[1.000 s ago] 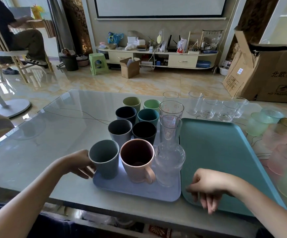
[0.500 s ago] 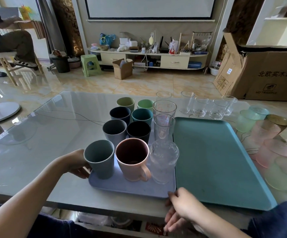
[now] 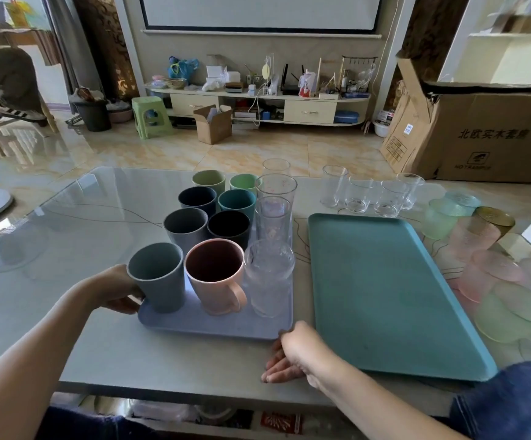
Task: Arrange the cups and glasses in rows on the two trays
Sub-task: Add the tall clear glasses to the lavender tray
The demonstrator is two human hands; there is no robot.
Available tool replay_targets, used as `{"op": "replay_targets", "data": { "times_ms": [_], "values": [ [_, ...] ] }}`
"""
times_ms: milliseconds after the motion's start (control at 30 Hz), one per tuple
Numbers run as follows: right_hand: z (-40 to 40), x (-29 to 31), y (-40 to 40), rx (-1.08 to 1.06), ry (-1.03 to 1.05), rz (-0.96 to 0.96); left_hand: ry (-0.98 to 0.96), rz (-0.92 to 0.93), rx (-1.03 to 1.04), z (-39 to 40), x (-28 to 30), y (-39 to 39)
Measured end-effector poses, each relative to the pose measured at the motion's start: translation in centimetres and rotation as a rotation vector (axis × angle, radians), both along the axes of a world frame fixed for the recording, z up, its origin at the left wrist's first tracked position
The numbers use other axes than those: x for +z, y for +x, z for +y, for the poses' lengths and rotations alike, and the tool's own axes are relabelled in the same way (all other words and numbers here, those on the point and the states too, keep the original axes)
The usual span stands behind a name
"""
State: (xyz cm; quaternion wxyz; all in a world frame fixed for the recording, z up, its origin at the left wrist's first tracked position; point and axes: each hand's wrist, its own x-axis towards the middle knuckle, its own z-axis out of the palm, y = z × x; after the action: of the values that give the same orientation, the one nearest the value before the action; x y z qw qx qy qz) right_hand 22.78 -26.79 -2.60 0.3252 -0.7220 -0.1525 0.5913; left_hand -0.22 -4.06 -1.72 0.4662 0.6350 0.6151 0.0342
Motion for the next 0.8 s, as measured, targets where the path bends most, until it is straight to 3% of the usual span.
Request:
{"op": "replay_targets", "data": {
  "times_ms": [400, 800],
  "values": [
    [7.3, -0.5, 0.4, -0.008, -0.025, -0.004, 0.1, -0.046, 0.145, 4.1, -1.0, -0.8],
    [9.3, -0.8, 0.7, 0.065, 0.063, -0.106, 0.087, -0.326, 0.395, 2.6, -0.9, -1.7]
  ]
}}
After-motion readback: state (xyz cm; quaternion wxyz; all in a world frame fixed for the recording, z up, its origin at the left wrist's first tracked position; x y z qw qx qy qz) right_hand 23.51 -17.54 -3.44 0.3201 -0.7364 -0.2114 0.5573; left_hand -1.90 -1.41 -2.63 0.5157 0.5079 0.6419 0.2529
